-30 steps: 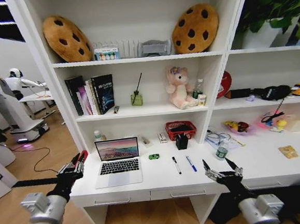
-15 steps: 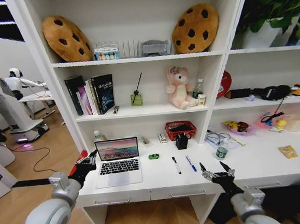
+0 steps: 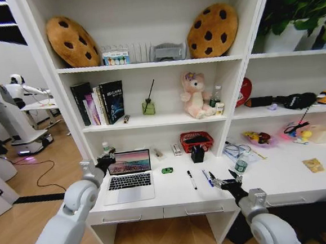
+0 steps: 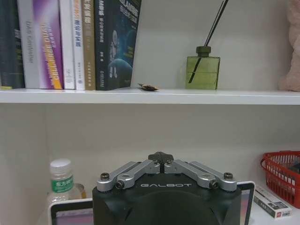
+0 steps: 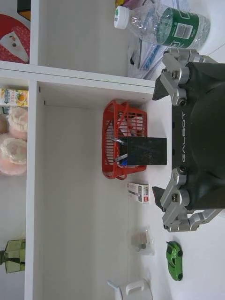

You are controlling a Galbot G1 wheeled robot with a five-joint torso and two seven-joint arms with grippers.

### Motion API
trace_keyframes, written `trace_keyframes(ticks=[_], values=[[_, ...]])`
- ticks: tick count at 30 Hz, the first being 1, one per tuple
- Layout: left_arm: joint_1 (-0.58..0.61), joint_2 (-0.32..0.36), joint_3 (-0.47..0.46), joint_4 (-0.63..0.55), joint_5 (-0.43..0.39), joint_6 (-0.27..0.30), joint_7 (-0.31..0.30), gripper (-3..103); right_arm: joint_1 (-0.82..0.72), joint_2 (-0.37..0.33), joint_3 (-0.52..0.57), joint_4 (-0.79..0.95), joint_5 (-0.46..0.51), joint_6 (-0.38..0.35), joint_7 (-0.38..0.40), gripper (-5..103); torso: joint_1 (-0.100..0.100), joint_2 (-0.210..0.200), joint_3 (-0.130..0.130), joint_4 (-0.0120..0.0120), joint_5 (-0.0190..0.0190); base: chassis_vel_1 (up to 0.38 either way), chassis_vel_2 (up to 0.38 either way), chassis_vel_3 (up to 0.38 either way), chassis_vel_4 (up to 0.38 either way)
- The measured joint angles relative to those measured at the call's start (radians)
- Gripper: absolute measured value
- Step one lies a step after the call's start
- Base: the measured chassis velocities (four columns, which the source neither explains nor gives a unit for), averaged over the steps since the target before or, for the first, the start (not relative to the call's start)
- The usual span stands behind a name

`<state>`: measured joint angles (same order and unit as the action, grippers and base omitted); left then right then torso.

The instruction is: Organize the objects on the table.

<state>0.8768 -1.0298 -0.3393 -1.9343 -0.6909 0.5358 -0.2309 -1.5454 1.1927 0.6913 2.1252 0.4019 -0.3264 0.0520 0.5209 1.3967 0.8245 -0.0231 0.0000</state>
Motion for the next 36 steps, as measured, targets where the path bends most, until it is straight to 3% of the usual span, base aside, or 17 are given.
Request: trace_keyframes(ticks=[4, 7, 13, 16, 27, 33, 36], values=[[-0.104, -0.04, 0.078, 0.089, 0.001, 0.0, 0.0, 0, 0.011, 0.008, 0.004, -0.018, 0.002, 0.006, -0.002, 100, 0.0, 0.0, 0.0, -0.0003, 0.0001, 0.0, 0.0, 0.0, 0.0], [-0.117, -0.048, 0.087, 0.104, 0.002, 0.004, 0.001, 0, 0.014, 0.008, 0.004, -0.02, 0.005, 0.008, -0.003, 100, 0.0, 0.0, 0.0, -0.0003, 0.0001, 0.0, 0.0, 0.0, 0.0], [-0.122, -0.037, 0.104, 0.128, -0.007, 0.131, -0.096, 0, 0.04, -0.008, -0.006, -0.029, 0.013, 0.002, 0.004, 100, 0.0, 0.0, 0.0, 0.0003, -0.0002, 0.0, 0.0, 0.0, 0.0], [-0.119, -0.029, 0.097, 0.127, -0.022, 0.152, -0.111, 0, 0.041, 0.001, -0.015, -0.035, 0.0, 0.002, 0.006, 100, 0.0, 0.0, 0.0, 0.0002, -0.0001, 0.0, 0.0, 0.0, 0.0], [-0.059, 0.029, 0.059, 0.065, -0.06, 0.17, -0.107, 0, 0.018, 0.036, -0.032, -0.032, -0.04, 0.007, 0.008, 100, 0.0, 0.0, 0.0, 0.0, -0.0002, 0.0, 0.0, 0.0, 0.0], [0.05, 0.09, 0.017, -0.046, -0.079, 0.179, -0.083, 0, 0.013, 0.043, -0.044, -0.016, -0.049, 0.002, 0.015, 100, 0.0, 0.0, 0.0, 0.0004, -0.0002, 0.0, 0.0, 0.0, 0.0], [0.034, 0.091, 0.011, -0.048, -0.084, 0.165, -0.078, 0, 0.008, 0.052, -0.05, -0.01, -0.058, -0.001, 0.017, 100, 0.0, 0.0, 0.0, 0.0004, -0.0003, 0.0, 0.0, 0.0, 0.0]])
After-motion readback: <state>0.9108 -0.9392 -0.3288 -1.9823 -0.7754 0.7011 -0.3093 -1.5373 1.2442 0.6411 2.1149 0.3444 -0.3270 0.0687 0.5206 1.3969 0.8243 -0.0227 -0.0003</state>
